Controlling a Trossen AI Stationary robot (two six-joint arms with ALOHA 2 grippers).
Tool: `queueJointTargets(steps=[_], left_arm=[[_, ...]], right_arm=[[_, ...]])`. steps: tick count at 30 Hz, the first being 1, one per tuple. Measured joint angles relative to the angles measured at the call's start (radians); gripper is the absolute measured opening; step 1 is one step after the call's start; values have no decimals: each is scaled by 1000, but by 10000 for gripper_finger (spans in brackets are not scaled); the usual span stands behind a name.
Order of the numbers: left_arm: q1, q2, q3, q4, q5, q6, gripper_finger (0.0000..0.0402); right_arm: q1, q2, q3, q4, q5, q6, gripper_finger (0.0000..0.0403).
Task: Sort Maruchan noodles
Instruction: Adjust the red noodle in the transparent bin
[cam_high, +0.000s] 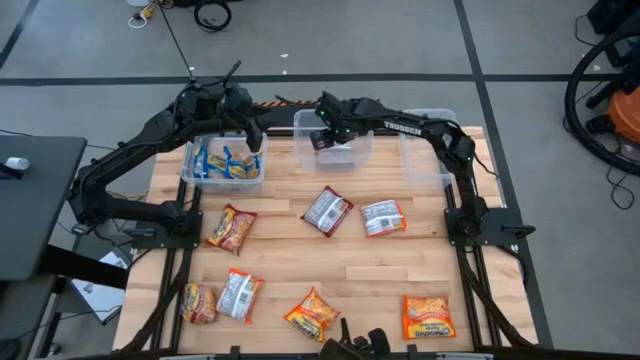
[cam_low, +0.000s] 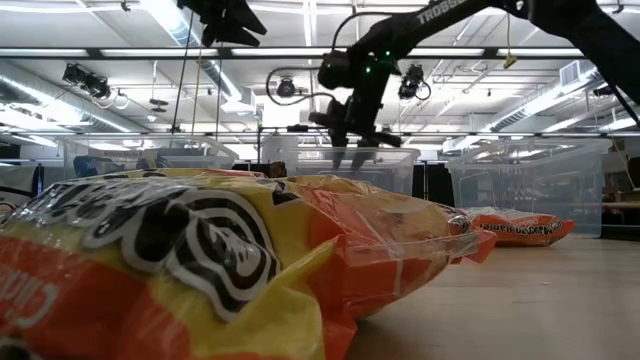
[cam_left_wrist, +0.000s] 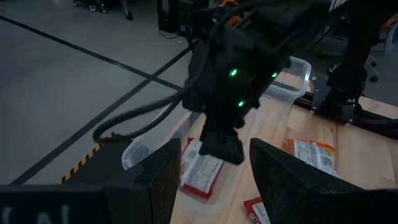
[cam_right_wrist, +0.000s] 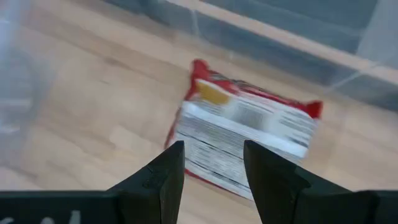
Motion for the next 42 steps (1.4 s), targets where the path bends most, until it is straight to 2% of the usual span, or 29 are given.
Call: queueJointTargets(steps=[7, 11, 15, 17, 22, 25, 28, 31, 34, 37, 42], left_arm=[[1, 0, 0, -18, 81, 15, 197], [-19, 0, 0, -24, 154, 45, 197], [-40, -21, 0, -53, 224, 70, 197], [-53, -29, 1, -85, 225, 74, 197], [-106, -28, 1, -165, 224, 54, 197], [-164, -28, 1, -203, 223, 12, 197], [-242, -37, 1, -205, 206, -28, 197], [-322, -48, 0, -224, 139, -71, 197], [-406, -70, 0, -229, 52, -130, 197], [-485, -95, 0, -226, -8, -194, 197], [-602, -140, 0, -207, -77, -298, 197]], right_arm=[[-1, -38, 9, -32, 27, 8, 170], [30, -108, 23, -41, 19, -104, 170], [113, -176, 22, -75, 28, -272, 170], [174, -212, 22, -75, 14, -399, 170], [329, -253, 23, -146, -104, -757, 171], [409, -255, 23, -205, -105, -904, 170], [459, -242, 22, -226, -33, -905, 170], [481, -244, 21, -208, 63, -833, 173], [474, -281, 21, -185, 73, -771, 175], [441, -320, 22, -179, 77, -775, 175], [292, -327, 23, -58, 53, -782, 174]])
